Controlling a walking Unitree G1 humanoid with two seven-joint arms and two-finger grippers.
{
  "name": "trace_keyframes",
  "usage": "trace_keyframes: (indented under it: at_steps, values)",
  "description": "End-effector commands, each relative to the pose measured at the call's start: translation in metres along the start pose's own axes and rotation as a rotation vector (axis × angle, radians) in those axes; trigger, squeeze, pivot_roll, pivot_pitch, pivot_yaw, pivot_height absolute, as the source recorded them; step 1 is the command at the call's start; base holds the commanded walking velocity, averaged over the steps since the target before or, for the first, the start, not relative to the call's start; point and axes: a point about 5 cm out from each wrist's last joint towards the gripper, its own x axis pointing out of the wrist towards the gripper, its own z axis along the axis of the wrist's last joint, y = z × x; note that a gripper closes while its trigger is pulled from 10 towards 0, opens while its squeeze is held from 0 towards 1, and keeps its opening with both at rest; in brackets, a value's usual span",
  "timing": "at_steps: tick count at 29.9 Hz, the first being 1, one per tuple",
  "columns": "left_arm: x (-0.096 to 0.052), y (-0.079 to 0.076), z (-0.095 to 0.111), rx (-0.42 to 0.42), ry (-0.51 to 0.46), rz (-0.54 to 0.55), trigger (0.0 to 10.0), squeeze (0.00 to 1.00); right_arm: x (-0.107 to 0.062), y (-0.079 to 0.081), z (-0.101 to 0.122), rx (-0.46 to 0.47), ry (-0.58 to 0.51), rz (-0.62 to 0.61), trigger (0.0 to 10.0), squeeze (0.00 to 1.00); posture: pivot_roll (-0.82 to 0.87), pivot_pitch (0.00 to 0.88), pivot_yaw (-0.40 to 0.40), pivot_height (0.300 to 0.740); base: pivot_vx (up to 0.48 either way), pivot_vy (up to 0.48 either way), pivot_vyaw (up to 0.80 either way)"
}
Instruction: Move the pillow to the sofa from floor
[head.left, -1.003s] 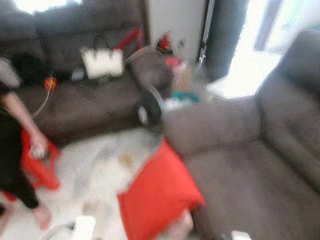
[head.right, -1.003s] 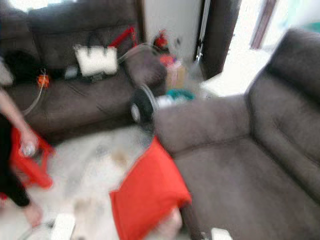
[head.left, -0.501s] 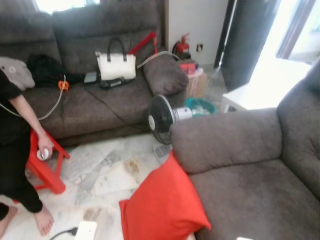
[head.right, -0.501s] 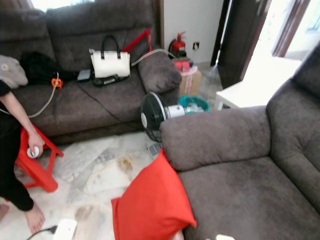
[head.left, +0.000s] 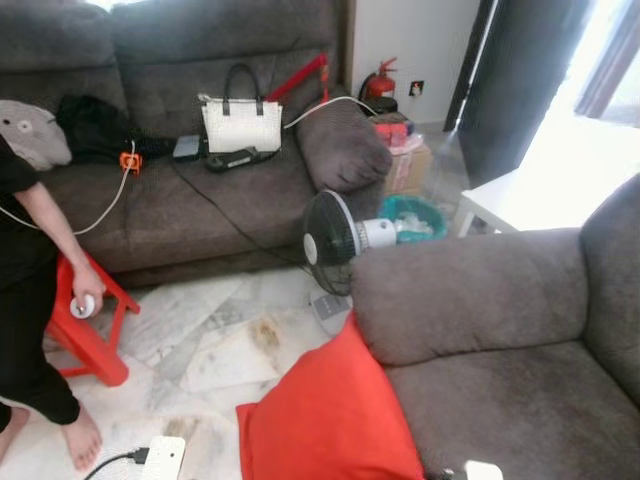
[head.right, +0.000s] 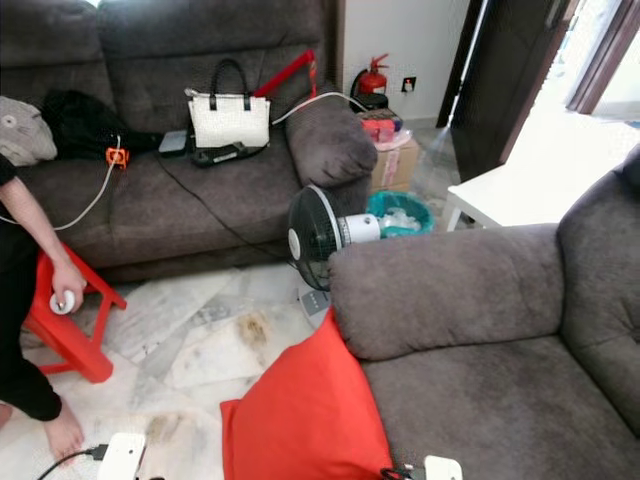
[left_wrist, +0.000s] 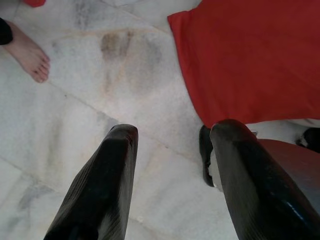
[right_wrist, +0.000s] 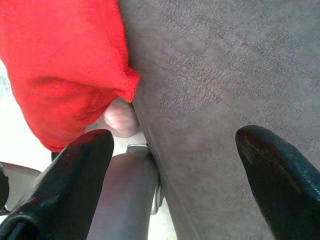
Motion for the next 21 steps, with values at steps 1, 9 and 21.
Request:
trace_keyframes:
  at_steps: [1,9,21]
  values:
    - [-0.0013,0.0026,-0.0048,0.0,0.011,0.017,10.0,0.0,0.0003,0.0027,0.0003,0.017,-0.011,0.001,10.0,0.0,0.08,0.0,-0.006,0.74,0.0,0.0,0.0]
    - [-0.001,0.0029,-0.0035,0.02,0.01,0.012,10.0,0.0,0.0006,0.0034,0.0011,0.022,-0.012,-0.001,10.0,0.0,0.07,0.0,-0.002,0.74,0.0,0.0,0.0]
    - [-0.0014,0.0033,-0.0052,-0.018,0.015,0.021,10.0,0.0,0.0006,0.0039,0.0001,0.02,-0.006,0.001,10.0,0.0,0.08,0.0,0.0,0.74,0.0,0.152,0.0]
